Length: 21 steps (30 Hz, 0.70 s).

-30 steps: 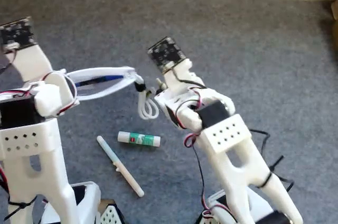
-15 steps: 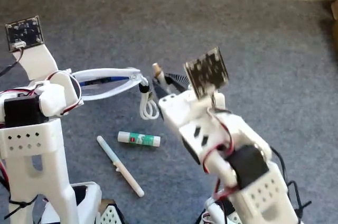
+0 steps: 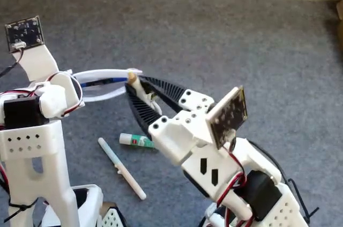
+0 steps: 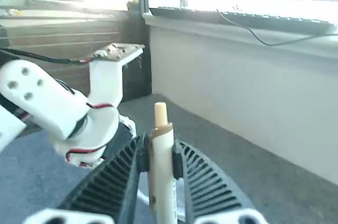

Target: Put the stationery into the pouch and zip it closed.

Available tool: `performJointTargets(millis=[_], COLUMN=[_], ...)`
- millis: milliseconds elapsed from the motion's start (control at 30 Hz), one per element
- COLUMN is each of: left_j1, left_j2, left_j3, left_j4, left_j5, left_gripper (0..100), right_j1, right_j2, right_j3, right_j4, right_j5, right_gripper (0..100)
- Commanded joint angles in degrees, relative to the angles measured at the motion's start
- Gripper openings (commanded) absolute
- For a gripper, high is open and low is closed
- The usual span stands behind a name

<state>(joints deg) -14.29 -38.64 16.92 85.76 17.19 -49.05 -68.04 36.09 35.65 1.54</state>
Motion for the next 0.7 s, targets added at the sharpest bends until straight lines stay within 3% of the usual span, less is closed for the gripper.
performJointTargets(millis=[0,333,667], left_j1=[0.92,0.92,0.92], left_j2=[-1.36,-1.36,-1.36], left_j3=[-2.07,-2.07,-2.07], left_j4=[-1.14,-1.14,-1.23], left_j5=[0.44,0.44,0.44], left_gripper=[1,1,1], right_j1=[-1.71,-1.71,-1.54], right_j2=[-0.92,-0.57,-0.57], right_j3=[-0.75,-0.48,14.02], right_j4=[-5.67,-20.53,-42.24], right_j5=[-0.7,-0.79,-0.79], right_gripper=[0.4,0.4,0.4])
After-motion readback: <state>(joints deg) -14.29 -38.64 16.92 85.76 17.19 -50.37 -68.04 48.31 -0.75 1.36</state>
